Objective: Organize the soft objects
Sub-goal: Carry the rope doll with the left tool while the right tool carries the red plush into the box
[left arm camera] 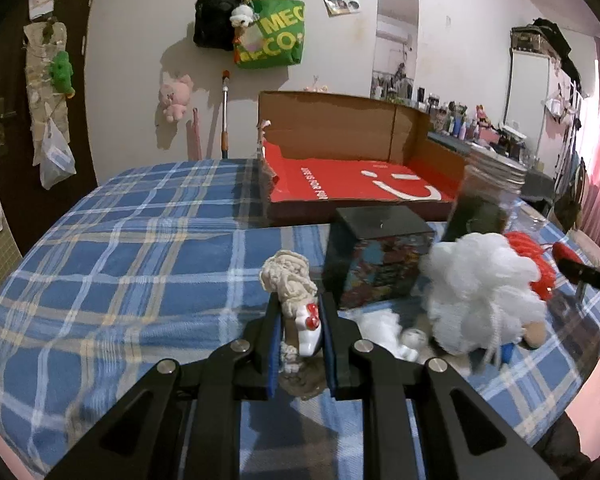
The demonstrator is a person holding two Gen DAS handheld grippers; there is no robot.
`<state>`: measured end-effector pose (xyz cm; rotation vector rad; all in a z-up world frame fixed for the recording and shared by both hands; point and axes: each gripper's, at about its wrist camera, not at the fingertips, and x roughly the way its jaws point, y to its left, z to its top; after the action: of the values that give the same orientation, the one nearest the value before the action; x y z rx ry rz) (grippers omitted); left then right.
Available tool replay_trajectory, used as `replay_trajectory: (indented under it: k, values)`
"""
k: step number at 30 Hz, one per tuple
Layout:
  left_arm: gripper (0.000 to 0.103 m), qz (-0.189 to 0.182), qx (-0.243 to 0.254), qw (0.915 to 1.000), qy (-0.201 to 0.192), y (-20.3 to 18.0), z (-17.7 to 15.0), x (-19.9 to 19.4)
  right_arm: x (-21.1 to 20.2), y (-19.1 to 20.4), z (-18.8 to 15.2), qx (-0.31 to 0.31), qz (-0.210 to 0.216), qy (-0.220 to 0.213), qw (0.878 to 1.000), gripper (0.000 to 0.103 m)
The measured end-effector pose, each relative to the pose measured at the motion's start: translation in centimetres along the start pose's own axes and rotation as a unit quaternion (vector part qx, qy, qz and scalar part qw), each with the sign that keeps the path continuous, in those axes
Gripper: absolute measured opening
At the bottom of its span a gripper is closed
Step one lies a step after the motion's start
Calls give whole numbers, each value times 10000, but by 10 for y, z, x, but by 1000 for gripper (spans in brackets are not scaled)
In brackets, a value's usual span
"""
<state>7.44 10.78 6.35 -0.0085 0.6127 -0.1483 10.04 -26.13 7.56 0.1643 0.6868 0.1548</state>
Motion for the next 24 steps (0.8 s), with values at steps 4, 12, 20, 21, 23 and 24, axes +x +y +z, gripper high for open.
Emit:
replay_trajectory:
  k: [4, 12, 20, 21, 23, 24]
  values:
    - [18, -64, 147, 9998, 141, 10, 10, 13, 8, -17, 15, 81, 99, 158, 9998, 37]
    - [18, -461, 281, 9974, 475, 30, 37, 43, 34, -38, 46, 321, 684, 607, 9953, 37]
    - [18, -853, 491, 9921, 773, 34, 59, 64, 57, -50, 80, 533, 1207, 1137, 9847, 37]
    - [18, -902, 515, 9911, 829, 33, 62, 66, 61, -50, 85, 549, 1250, 1221, 9831, 37]
    - [18, -951, 580, 9895, 919, 32, 67, 72, 66, -49, 92, 535, 1293, 1337, 9811, 37]
    - [18, -975, 608, 9887, 959, 32, 70, 74, 69, -48, 95, 547, 1328, 1390, 9798, 37]
